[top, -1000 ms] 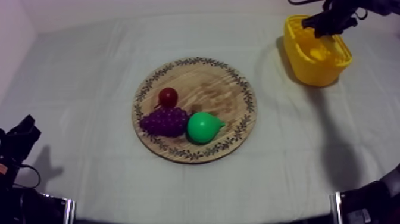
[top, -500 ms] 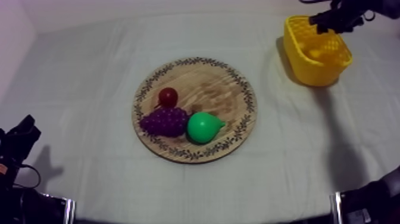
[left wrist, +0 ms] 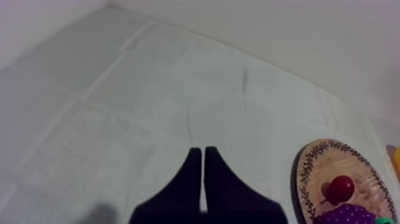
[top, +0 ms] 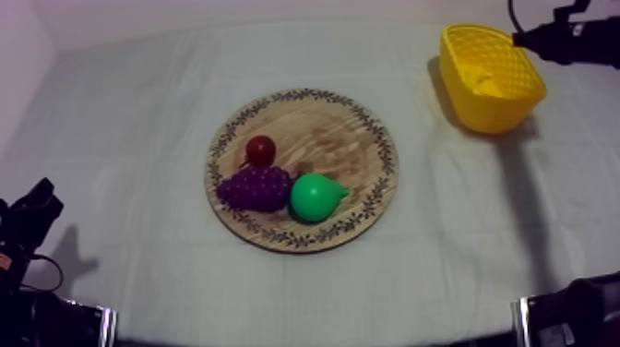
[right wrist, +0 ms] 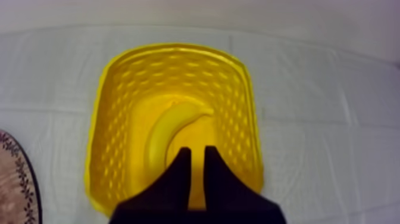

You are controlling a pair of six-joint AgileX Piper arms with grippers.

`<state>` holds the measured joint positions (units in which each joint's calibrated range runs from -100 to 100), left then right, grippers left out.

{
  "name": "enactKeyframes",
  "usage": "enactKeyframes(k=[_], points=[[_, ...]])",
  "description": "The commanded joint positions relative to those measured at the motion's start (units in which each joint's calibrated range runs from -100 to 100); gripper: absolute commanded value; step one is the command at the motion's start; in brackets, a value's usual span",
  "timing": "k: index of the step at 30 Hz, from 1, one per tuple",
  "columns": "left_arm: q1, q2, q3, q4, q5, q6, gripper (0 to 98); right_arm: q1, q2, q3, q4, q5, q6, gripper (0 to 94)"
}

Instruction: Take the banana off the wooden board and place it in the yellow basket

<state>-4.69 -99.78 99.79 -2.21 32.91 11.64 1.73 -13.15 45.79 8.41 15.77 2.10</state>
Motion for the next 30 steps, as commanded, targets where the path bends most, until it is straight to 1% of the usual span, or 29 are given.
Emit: enactKeyframes(k=[1,3,7,9,11,12,14,18,21,23,24,26,27,30], points=[[0.0,0.0,0.0,0.03,0.0,0.0,0.1,-0.3,-10.7,10.8,-3.6,-2.6,4.6,3.4],[0.0,0.0,0.0,0.03,0.0,0.0,0.1,-0.7,-15.9,15.6,-8.1,-3.9,9.4,2.6],[0.0,0.0,0.0,0.03,0.0,0.0,0.1,-2.4,-26.2,25.4,-19.8,-8.0,21.3,2.9],[0.0,0.0,0.0,0.03,0.0,0.0,0.1,-3.1,-31.0,29.5,-25.3,-8.9,27.2,3.4],[0.0,0.0,0.0,0.03,0.0,0.0,0.1,-3.7,-35.4,33.1,-29.0,-9.3,31.7,3.7],[0.0,0.0,0.0,0.03,0.0,0.0,0.1,-4.0,-37.5,34.8,-30.1,-9.3,33.4,3.8],[0.0,0.0,0.0,0.03,0.0,0.0,0.1,-4.6,-41.3,37.9,-31.5,-9.4,36.2,3.2],[0.0,0.0,0.0,0.03,0.0,0.0,0.1,-5.3,-48.3,43.1,-32.5,-8.5,40.8,3.0],[0.0,0.0,0.0,0.03,0.0,0.0,0.1,-5.7,-53.4,47.0,-31.9,-7.6,43.1,3.7],[0.0,0.0,0.0,0.03,0.0,0.0,0.1,-5.7,-57.0,49.0,-30.5,-5.8,43.4,3.4],[0.0,0.0,0.0,0.03,0.0,0.0,0.1,-5.6,-58.8,49.9,-28.7,-4.8,41.9,3.3],[0.0,0.0,0.0,0.03,0.0,0.0,0.1,-5.6,-62.3,51.9,-23.0,-3.3,36.4,3.3],[0.0,0.0,0.0,0.03,0.0,0.0,0.1,-5.6,-64.1,52.6,-21.3,-2.1,34.0,3.5],[0.0,0.0,0.0,0.03,0.0,0.0,0.1,-5.7,-69.1,53.6,-17.8,2.7,27.0,3.5]])
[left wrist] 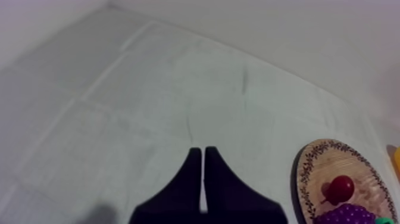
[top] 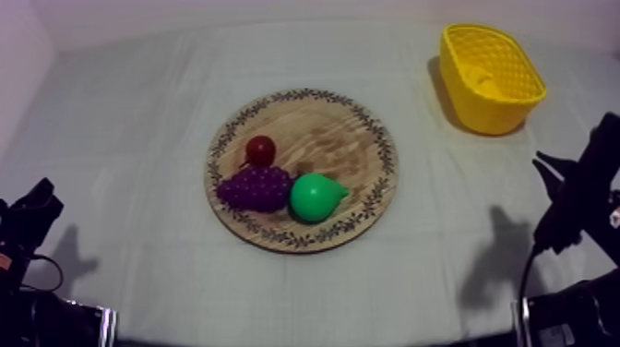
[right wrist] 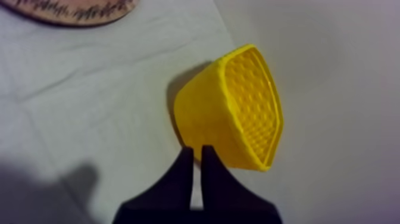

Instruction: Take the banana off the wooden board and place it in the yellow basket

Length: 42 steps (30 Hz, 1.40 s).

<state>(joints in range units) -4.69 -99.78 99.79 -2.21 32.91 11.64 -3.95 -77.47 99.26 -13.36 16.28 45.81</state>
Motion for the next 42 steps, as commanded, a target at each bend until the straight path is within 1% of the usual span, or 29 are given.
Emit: enactKeyframes(k=[1,4,7,10,12,16,23,26,42], points=[[0.0,0.0,0.0,0.03,0.0,0.0,0.1,-0.1,-6.2,0.3,4.9,4.0,-19.1,3.1],[0.0,0.0,0.0,0.03,0.0,0.0,0.1,-0.1,-10.1,0.6,7.7,10.1,-26.3,1.5],[0.0,0.0,0.0,0.03,0.0,0.0,0.1,-0.1,-13.5,0.7,10.2,14.0,-33.1,0.9],[0.0,0.0,0.0,0.03,0.0,0.0,0.1,0.0,-16.5,0.7,11.4,17.2,-37.6,0.6],[0.0,0.0,0.0,0.03,0.0,0.0,0.1,0.0,-17.4,0.7,11.7,18.8,-39.1,0.5],[0.0,0.0,0.0,0.03,0.0,0.0,0.1,0.2,-18.1,0.6,12.0,20.0,-38.9,0.4],[0.0,0.0,0.0,0.03,0.0,0.0,0.1,0.3,-18.3,0.6,12.1,20.4,-35.1,0.4],[0.0,0.0,0.0,0.03,0.0,0.0,0.1,0.3,-18.3,0.6,12.1,20.4,-34.3,0.4],[0.0,0.0,0.0,0.03,0.0,0.0,0.1,0.3,-18.3,0.6,12.1,20.4,-34.0,0.4]])
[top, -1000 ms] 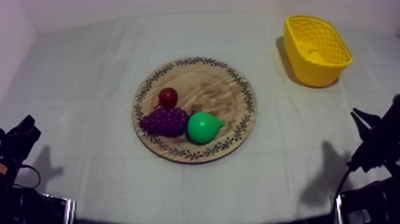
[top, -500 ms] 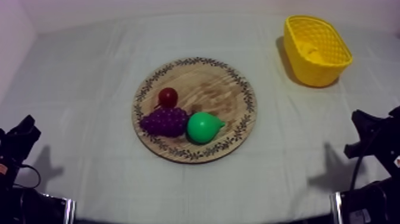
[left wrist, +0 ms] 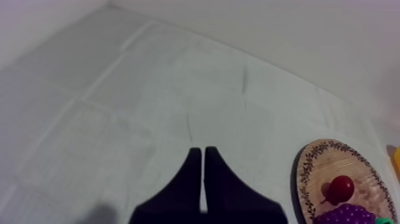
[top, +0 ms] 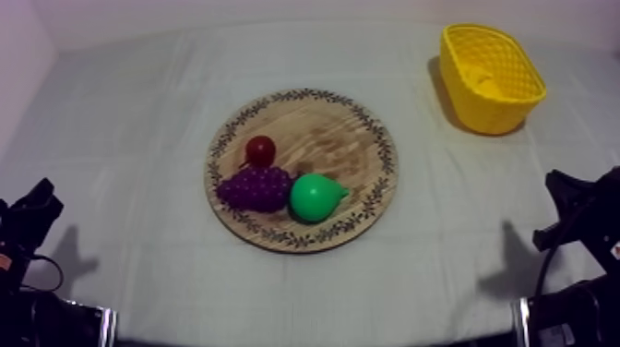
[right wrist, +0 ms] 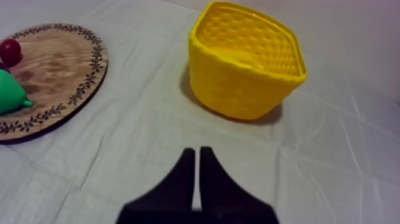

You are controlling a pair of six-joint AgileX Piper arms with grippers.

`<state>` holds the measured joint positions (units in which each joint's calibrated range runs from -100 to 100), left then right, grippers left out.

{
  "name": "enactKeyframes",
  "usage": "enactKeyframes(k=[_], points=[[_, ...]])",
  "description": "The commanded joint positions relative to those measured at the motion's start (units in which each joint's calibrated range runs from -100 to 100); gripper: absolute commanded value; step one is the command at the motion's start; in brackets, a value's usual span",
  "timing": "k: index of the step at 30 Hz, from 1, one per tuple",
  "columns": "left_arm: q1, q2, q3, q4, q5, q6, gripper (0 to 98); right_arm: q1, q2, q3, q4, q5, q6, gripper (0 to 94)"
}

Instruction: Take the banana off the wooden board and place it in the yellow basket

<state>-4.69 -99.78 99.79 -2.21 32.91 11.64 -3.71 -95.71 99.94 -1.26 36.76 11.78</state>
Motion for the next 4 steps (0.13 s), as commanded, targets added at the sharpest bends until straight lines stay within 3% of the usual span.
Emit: enactKeyframes(k=[1,4], points=[[0.0,0.0,0.0,0.03,0.0,0.0,0.1,0.0,0.0,0.0,0.0,-0.1,0.0,0.4],[0.0,0.0,0.0,0.03,0.0,0.0,0.1,0.0,0.0,0.0,0.0,-0.1,0.0,0.4]])
